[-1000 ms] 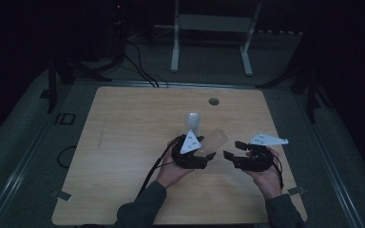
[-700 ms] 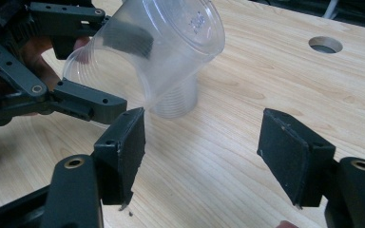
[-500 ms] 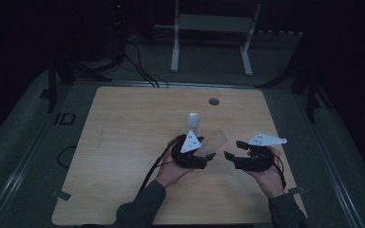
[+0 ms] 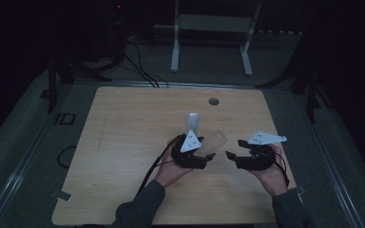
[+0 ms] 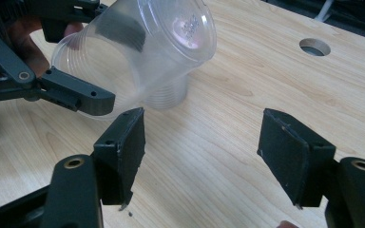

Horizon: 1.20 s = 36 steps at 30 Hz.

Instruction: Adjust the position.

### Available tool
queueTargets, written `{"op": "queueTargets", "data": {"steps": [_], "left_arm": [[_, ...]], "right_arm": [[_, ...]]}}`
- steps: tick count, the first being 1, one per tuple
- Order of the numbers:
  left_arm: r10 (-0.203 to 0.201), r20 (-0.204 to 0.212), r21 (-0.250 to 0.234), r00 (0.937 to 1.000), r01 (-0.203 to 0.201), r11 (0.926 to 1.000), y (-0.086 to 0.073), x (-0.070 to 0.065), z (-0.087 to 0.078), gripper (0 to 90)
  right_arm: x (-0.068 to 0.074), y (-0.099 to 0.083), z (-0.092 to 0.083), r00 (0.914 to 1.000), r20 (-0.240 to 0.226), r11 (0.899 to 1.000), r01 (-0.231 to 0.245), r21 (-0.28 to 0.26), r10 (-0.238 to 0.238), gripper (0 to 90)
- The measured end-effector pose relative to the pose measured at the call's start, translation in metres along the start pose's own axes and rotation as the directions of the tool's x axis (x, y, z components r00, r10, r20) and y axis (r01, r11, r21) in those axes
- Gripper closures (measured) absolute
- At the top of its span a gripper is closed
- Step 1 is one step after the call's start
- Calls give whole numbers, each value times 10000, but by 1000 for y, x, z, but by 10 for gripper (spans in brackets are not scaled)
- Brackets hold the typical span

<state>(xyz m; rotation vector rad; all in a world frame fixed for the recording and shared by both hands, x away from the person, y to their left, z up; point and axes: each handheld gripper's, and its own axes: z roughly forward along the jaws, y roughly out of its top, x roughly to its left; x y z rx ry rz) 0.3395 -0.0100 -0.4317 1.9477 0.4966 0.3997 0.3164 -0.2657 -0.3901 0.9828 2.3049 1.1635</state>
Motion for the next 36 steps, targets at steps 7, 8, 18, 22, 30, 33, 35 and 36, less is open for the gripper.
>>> {"op": "queueTargets", "data": {"steps": [7, 8, 18, 22, 30, 33, 35, 36], "left_arm": [[-2, 137, 64, 9999, 2, 10000, 0, 1, -1, 296], [-8, 154, 64, 9999, 7, 10000, -1, 1, -1, 296], [16, 267, 86, 9996, -18, 10000, -1, 2, -2, 296], [15, 294, 126, 9996, -18, 9999, -1, 2, -1, 296], [46, 365, 197, 9993, -53, 9998, -2, 2, -2, 296], [59, 405, 187, 9992, -67, 9998, -2, 1, -1, 296], [66, 435, 211, 9990, -75, 9997, -3, 1, -1, 296], [79, 448, 221, 9990, -89, 9997, -3, 1, -1, 296]], "right_arm": [[-1, 3, 0, 9992, 40, 9989, 390, 265, -391, 325], [-1, 4, -1, 9988, 42, 9983, 479, 339, -481, 325], [-3, 8, -2, 9951, -27, 9926, 985, 714, -985, 323], [-4, 11, -3, 9933, -49, 9895, 1154, 866, -1154, 322], [-5, 12, -3, 9910, -91, 9857, 1336, 1029, -1334, 321], [-5, 13, -2, 9891, -168, 9824, 1472, 1146, -1462, 322], [-5, 15, -2, 9881, -188, 9811, 1539, 1171, -1527, 322], [-5, 15, -2, 9882, -193, 9807, 1533, 1210, -1521, 322]]}}
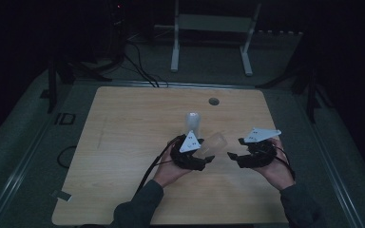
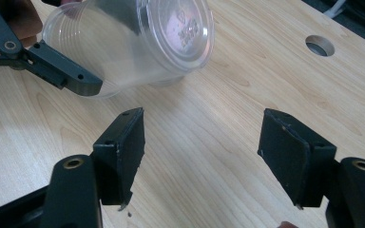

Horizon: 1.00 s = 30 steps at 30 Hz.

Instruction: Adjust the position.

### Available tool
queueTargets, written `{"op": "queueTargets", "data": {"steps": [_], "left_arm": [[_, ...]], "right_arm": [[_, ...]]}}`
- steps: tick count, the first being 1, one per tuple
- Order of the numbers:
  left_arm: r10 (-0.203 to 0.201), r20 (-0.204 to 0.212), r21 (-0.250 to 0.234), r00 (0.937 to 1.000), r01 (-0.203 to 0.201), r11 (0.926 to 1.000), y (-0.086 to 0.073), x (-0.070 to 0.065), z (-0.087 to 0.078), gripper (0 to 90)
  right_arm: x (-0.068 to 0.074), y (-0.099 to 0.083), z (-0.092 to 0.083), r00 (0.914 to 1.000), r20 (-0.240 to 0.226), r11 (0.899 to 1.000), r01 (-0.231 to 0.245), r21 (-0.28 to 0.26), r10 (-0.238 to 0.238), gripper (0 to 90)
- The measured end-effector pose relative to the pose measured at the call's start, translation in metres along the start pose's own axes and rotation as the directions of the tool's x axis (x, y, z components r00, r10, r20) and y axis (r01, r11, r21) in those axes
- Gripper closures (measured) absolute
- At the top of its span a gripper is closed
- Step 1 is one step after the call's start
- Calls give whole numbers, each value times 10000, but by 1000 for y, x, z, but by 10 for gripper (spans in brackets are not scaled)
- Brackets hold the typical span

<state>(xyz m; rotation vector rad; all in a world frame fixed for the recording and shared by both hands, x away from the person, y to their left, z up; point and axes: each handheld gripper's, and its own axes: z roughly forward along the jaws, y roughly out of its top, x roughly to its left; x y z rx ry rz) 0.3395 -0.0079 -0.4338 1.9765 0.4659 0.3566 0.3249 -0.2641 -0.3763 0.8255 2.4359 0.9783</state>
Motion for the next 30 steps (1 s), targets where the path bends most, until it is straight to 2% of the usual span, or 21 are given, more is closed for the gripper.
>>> {"op": "queueTargets", "data": {"steps": [16, 30], "left_arm": [[194, 176, 235, 9997, -198, 9995, -1, -1, -1, 296], [267, 256, 423, 9993, -277, 9987, -2, 0, 0, 296]], "right_arm": [[-1, 8, 0, 9976, -148, 9957, 690, 611, -682, 321], [0, 12, 3, 9922, -346, 9864, 1230, 1087, -1199, 320]]}}
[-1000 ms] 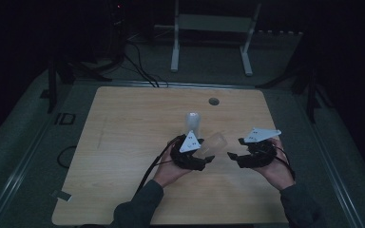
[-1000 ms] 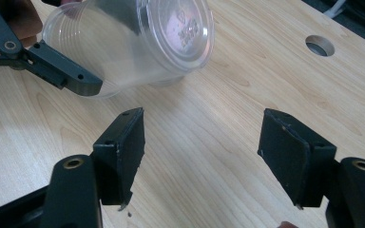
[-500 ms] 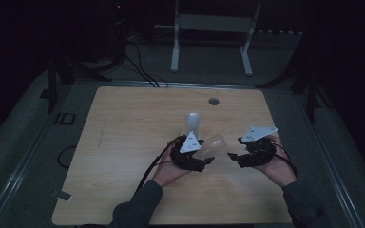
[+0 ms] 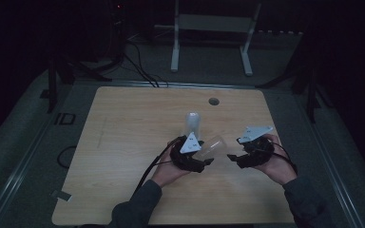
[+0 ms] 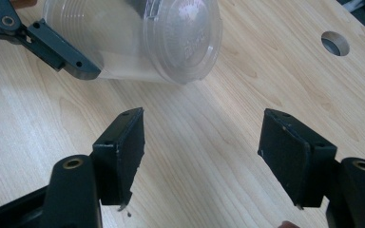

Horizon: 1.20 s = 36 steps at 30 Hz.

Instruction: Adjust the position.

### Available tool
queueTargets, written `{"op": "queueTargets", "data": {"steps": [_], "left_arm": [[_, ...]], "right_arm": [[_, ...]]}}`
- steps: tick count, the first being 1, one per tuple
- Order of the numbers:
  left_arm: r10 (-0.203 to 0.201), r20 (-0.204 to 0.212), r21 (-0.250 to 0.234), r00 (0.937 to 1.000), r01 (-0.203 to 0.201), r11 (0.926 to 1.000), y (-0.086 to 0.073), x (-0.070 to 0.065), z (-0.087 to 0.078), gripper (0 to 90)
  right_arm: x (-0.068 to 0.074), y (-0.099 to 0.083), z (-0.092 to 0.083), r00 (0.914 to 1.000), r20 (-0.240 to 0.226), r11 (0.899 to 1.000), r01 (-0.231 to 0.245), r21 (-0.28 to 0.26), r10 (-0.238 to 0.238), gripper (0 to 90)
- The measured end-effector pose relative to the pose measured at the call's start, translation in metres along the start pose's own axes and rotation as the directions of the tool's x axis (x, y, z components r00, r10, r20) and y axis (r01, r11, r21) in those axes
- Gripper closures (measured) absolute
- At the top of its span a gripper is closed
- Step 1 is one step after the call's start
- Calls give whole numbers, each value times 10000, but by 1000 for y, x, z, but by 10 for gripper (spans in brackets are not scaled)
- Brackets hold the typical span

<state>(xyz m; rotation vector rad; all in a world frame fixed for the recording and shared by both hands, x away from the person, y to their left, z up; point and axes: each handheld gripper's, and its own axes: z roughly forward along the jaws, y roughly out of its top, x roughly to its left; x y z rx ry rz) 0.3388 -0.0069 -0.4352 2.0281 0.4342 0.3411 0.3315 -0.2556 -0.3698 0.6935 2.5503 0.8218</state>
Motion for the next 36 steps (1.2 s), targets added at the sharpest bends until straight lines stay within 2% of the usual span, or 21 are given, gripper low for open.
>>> {"op": "queueTargets", "data": {"steps": [36], "left_arm": [[272, 124, 433, 9996, -277, 9987, -2, -1, 1, 296]], "right_arm": [[0, 10, 0, 9947, -223, 9922, 1019, 714, -1005, 335]]}}
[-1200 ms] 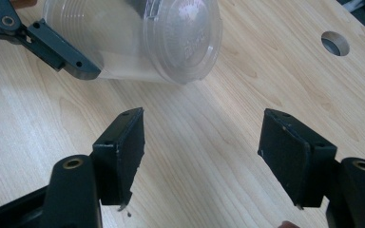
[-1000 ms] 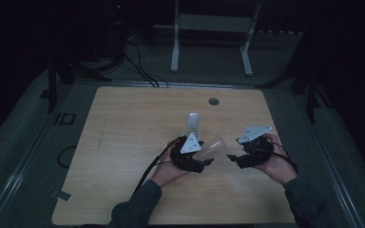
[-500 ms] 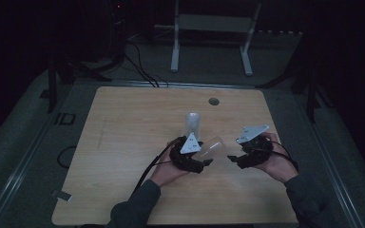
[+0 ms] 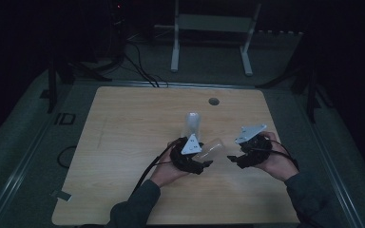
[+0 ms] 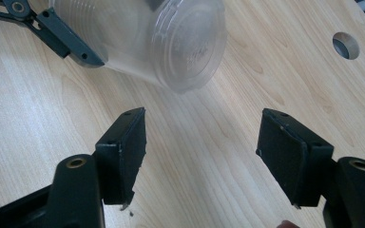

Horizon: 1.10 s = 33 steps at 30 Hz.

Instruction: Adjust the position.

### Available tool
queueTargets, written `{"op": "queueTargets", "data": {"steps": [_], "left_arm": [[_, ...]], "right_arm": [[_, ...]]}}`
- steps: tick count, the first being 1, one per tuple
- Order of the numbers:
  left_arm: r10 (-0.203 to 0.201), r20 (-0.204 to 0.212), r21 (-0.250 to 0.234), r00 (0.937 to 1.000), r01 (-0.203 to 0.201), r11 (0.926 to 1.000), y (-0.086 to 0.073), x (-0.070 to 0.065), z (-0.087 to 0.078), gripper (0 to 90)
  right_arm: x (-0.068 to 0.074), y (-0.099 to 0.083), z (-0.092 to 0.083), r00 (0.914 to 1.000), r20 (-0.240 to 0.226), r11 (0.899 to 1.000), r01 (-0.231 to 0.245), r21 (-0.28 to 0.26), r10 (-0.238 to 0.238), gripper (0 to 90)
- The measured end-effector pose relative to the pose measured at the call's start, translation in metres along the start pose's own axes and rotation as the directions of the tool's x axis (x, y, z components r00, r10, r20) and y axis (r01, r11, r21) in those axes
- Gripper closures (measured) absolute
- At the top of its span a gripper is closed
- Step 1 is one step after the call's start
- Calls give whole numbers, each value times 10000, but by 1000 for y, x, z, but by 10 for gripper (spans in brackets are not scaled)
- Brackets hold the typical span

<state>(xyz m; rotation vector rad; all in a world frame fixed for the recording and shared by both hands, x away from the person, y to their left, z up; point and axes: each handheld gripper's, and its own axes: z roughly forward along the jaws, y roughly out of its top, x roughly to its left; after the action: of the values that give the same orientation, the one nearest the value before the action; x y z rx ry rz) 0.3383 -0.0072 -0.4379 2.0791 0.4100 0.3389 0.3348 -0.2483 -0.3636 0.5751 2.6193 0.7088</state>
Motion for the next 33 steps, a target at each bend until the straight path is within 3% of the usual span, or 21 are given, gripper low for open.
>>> {"op": "queueTargets", "data": {"steps": [33], "left_arm": [[543, 403, 611, 9977, -567, 9965, 6, 1, -3, 296]], "right_arm": [[4, 10, -1, 9961, -265, 9926, 862, 859, -842, 341]]}}
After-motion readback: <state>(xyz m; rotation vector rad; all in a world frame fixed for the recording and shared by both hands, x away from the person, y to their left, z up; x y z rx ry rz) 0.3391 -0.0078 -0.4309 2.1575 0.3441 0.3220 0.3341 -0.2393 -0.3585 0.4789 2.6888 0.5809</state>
